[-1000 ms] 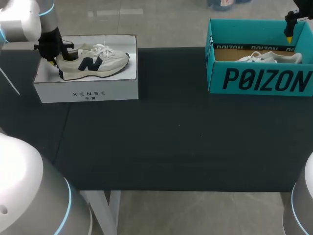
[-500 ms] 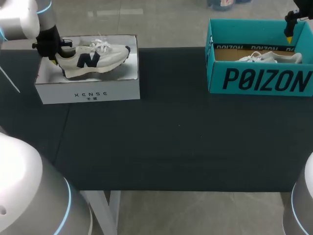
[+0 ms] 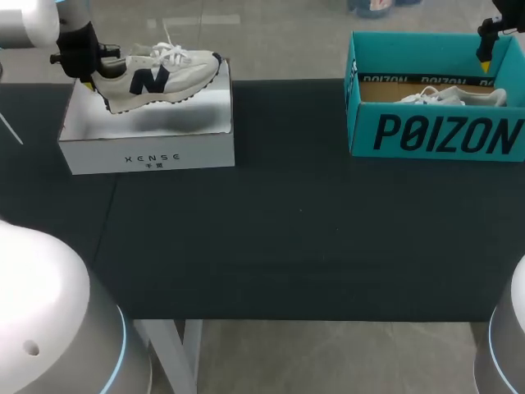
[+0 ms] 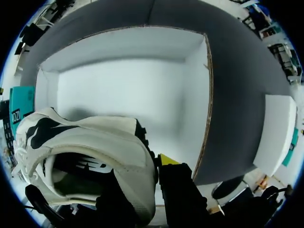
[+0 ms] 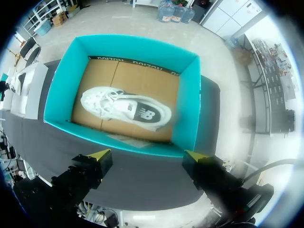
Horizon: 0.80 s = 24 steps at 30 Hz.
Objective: Take the shoe out of the shoebox, open the shoe tongue, remove and reinsert the insole, then place the shoe into the shoebox
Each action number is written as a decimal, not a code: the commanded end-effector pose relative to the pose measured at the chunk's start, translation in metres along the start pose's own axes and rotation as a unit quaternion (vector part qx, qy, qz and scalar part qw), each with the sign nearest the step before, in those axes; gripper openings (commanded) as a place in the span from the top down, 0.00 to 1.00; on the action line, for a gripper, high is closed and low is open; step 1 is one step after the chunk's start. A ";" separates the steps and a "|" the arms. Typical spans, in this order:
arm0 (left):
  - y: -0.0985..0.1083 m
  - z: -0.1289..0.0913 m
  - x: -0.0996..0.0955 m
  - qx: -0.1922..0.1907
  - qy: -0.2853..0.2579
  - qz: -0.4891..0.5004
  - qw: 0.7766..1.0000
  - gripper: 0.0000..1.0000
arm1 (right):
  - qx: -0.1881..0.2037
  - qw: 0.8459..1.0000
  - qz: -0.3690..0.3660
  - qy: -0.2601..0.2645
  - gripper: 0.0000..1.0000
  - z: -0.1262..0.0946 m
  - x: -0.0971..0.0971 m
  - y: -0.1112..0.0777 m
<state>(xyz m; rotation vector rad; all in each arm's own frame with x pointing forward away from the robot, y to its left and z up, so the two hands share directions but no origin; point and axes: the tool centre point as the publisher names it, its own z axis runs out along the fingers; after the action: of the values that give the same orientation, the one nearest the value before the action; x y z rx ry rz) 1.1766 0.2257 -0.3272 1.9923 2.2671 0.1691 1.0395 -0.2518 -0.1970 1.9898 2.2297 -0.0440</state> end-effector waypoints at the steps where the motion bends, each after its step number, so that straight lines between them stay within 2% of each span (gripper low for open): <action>1: -0.054 -0.060 -0.001 -0.044 0.011 -0.004 0.999 1.00 | -0.001 1.000 0.000 0.000 0.00 0.000 0.000 -0.001; 5: -0.078 -0.090 0.001 -0.053 0.013 -0.006 0.999 1.00 | -0.001 1.000 0.000 0.000 0.00 0.000 0.000 -0.001; 11: -0.116 -0.119 0.002 -0.055 0.019 -0.018 0.998 1.00 | -0.001 1.000 0.000 0.000 0.00 0.000 0.000 -0.001; 20: -0.186 -0.163 -0.012 -0.079 0.014 -0.016 0.997 1.00 | -0.001 1.000 0.000 0.000 0.00 0.000 0.000 -0.001; 24: -0.221 -0.172 -0.028 -0.082 0.015 -0.004 0.996 1.00 | -0.001 1.000 0.000 0.000 0.00 0.000 0.000 -0.001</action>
<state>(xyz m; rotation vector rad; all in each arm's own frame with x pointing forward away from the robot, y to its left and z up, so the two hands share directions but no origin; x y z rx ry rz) 1.0126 0.1865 -0.2137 1.9739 2.2893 0.1888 1.0395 -0.2518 -0.1970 1.9898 2.2296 -0.0439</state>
